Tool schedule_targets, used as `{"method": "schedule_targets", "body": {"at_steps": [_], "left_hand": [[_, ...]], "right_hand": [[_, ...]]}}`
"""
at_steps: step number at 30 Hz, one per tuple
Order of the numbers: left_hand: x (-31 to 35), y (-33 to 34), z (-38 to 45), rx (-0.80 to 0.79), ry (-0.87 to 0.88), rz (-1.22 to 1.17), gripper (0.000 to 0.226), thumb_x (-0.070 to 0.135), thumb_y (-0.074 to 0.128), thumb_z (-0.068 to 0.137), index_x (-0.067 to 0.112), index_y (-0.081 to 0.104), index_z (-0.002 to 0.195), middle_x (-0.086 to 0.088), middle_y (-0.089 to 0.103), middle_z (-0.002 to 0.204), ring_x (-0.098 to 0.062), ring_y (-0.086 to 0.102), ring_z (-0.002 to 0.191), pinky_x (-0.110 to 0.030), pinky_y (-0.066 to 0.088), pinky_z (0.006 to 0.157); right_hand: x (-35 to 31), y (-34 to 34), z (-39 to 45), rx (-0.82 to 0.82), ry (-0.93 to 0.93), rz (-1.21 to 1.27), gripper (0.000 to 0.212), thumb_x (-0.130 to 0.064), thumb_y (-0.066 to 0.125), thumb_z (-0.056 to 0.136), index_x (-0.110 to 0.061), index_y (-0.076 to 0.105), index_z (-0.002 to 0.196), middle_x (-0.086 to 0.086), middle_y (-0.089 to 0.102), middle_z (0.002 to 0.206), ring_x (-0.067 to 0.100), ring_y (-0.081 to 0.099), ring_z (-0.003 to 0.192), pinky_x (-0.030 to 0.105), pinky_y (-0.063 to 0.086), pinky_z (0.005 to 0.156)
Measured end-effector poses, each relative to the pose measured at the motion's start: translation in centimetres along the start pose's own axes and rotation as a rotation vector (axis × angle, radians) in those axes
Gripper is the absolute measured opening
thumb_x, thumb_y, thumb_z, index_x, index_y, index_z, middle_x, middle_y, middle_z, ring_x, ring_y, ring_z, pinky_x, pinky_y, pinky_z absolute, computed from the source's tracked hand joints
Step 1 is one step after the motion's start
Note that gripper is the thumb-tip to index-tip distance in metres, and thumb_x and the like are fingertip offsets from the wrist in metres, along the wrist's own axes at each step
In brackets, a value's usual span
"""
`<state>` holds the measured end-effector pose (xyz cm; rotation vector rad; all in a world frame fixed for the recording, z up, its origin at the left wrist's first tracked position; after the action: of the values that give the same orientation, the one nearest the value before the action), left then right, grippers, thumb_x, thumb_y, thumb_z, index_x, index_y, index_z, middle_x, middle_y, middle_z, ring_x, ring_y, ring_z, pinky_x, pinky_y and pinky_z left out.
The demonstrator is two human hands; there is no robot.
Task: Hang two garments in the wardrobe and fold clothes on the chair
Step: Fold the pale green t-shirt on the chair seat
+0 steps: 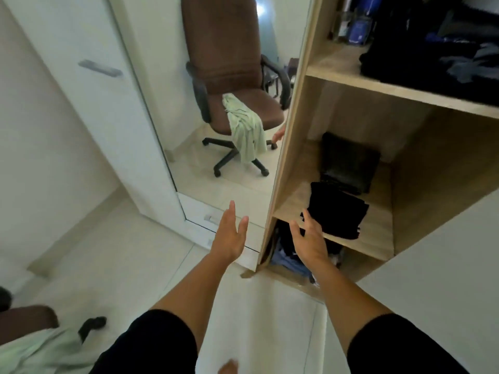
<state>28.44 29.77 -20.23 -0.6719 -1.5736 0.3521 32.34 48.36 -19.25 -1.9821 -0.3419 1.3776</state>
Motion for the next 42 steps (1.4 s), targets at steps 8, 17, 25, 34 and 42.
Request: {"method": "schedule_targets", "body": {"at_steps": [8,17,25,34,42], "left_hand": [[-6.8,-8.7,-9.0,0.307,-0.286,-0.022,0.063,0.045,0.023,0.099,0.021,-0.005,0.15,-0.001,0.005,0.159,-0.019,0.004,0.147,-0.034,0.009,0.117],[-16.2,-18.6,-22.5,0.706,-0.586,-0.102,0.063,0.039,0.029,0.1,0.016,-0.001,0.15,-0.009,0.01,0.158,-0.023,0.011,0.145,-0.034,0.01,0.117],[-25.8,-27.0,-34.9,0.94,-0.821,-0.095,0.063,0.039,0.028,0.1,0.014,0.0,0.15,-0.01,0.015,0.157,-0.027,0.016,0.144,-0.035,0.015,0.115],[-35.3,-33.6,-40.8,0.981,-1.075,-0.222,0.066,0.046,0.031,0.098,0.03,-0.005,0.15,-0.011,0.015,0.157,-0.03,0.02,0.143,-0.045,0.021,0.113],[-46.8,-37.4,-39.4,0.92,-1.237,-0.339,0.068,0.047,0.036,0.097,0.034,-0.006,0.149,-0.013,0.019,0.155,-0.031,0.027,0.14,-0.044,0.024,0.114]], "right_hand": [[-7.9,5.8,-3.8,-0.255,-0.286,-0.039,0.059,-0.05,0.035,0.096,-0.032,0.015,0.149,0.008,0.023,0.153,0.026,0.031,0.137,0.04,0.028,0.11],[-17.4,18.8,-12.2,-0.597,-0.584,-0.166,0.059,-0.05,0.033,0.096,-0.033,0.014,0.149,0.011,0.026,0.151,0.026,0.029,0.138,0.042,0.027,0.11],[-25.7,32.5,-22.3,-0.796,-0.878,-0.322,0.059,-0.047,0.034,0.097,-0.025,0.018,0.149,0.012,0.032,0.149,0.027,0.031,0.137,0.043,0.029,0.109],[-30.9,45.5,-28.5,-0.966,-1.002,-0.455,0.059,-0.045,0.034,0.098,-0.027,0.014,0.15,0.017,0.036,0.142,0.03,0.036,0.132,0.045,0.032,0.108],[-33.1,61.4,-30.5,-1.174,-1.043,-0.635,0.058,-0.044,0.038,0.097,-0.032,0.015,0.149,0.015,0.035,0.144,0.029,0.036,0.132,0.046,0.031,0.109]]}}
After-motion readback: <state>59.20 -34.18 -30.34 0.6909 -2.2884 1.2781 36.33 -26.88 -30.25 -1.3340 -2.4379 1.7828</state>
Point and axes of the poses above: each hand's wrist, its own z-axis towards the middle knuckle, its own y-axis out of the palm, x = y × z, the point moved 1 cm from there along z, towards the middle knuckle
